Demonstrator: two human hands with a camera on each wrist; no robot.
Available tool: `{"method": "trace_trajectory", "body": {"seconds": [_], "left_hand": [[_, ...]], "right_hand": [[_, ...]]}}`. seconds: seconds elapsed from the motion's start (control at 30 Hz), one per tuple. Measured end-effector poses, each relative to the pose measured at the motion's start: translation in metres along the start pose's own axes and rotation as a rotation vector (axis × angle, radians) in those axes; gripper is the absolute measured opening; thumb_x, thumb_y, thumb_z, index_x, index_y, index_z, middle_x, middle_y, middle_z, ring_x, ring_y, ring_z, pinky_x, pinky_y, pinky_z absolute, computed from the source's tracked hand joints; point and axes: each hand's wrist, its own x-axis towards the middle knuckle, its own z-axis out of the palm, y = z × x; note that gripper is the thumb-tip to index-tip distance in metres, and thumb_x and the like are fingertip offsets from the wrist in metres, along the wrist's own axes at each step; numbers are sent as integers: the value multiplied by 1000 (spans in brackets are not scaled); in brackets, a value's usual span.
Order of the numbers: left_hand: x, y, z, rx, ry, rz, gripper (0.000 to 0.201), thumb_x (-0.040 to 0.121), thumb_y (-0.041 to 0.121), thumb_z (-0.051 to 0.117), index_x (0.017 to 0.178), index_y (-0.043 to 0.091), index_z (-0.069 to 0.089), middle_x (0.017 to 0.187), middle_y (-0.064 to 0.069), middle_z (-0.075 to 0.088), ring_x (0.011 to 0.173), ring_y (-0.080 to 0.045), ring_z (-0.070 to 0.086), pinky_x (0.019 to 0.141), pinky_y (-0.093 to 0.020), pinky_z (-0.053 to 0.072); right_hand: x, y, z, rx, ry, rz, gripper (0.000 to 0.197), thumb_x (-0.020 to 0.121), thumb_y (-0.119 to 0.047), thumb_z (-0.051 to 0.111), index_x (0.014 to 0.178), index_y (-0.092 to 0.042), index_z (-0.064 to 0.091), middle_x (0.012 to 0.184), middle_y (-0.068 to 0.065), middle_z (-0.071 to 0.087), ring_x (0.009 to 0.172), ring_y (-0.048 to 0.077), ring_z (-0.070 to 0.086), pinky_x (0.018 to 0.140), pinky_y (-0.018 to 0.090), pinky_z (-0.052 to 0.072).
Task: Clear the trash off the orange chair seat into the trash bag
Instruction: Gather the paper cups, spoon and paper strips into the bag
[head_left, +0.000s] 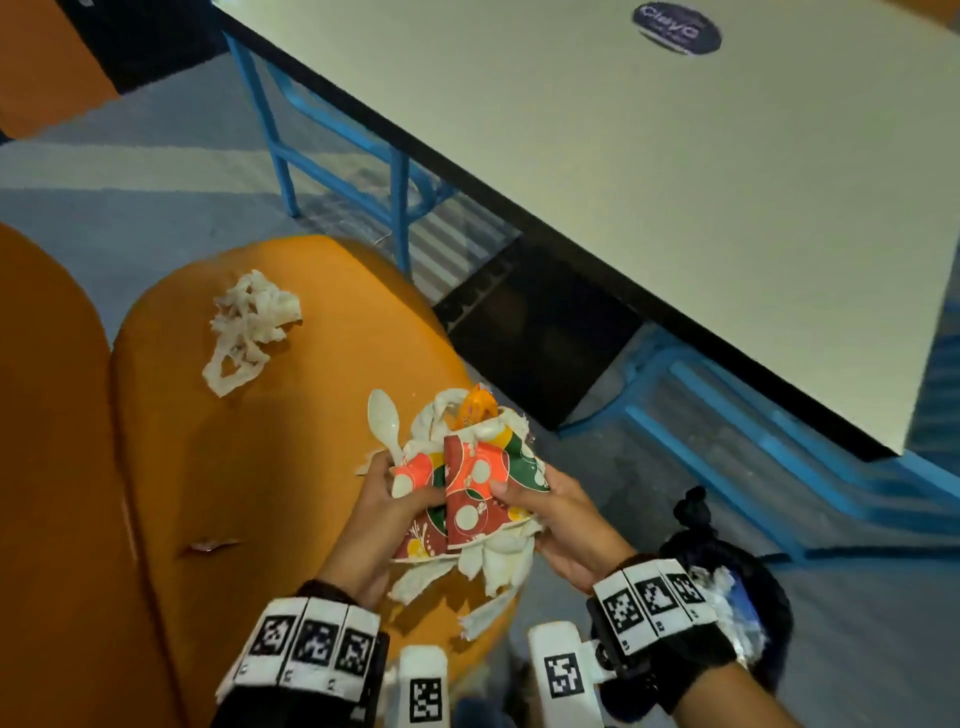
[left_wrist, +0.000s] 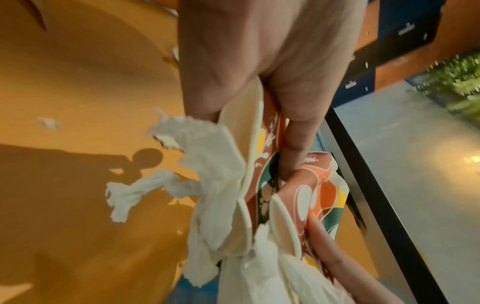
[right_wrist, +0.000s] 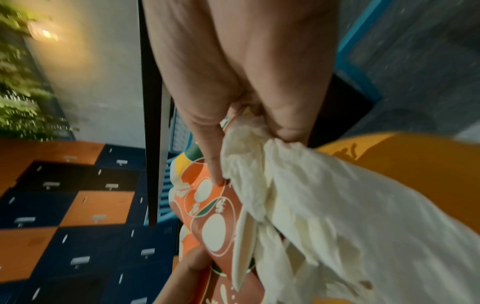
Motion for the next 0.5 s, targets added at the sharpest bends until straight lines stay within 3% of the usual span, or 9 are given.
{"method": "trace_trajectory", "body": {"seconds": [0.07,0.17,0.23,0.33,0.5], "left_hand": [[-5,-11,38,40,-78,-3,36,82,3,61,103,28,48,104,-10,66,92,-33,67,66,-35,57],[-11,-42,102,141,-171,-2,43,80,0,61,117,16,46,110,-12,65,100,-34,66,69,-34,56],[-13,-72,148,233,-221,-1,42,78,-1,62,114,14,48,107,-11,66,98,-30,65,71,-33,54],[-6,-125,218,322,-281,-23,33,75,-2,63,94,22,50,97,-7,65,87,-22,64,74,-33,54],[19,-211,322,378,-334,-145,41,75,2,62,113,8,49,103,-11,64,90,-26,64,72,-34,53]], "right_hand": [[-26,2,-37,23,67,-29,28,81,-4,63,107,-13,62,104,11,73,87,22,72,75,31,61],[-70,14,-101,115,165,-67,32,77,-5,64,108,-10,63,103,11,74,90,24,71,80,34,59],[-100,27,-148,171,230,-82,40,73,-8,65,113,-7,61,108,16,72,97,29,69,85,39,57],[-138,47,-222,212,338,-72,46,71,-10,67,116,-6,60,115,20,68,104,34,66,87,43,56],[-157,89,-348,251,480,-45,47,74,-7,66,120,-4,57,117,23,67,104,37,65,86,45,56]]}}
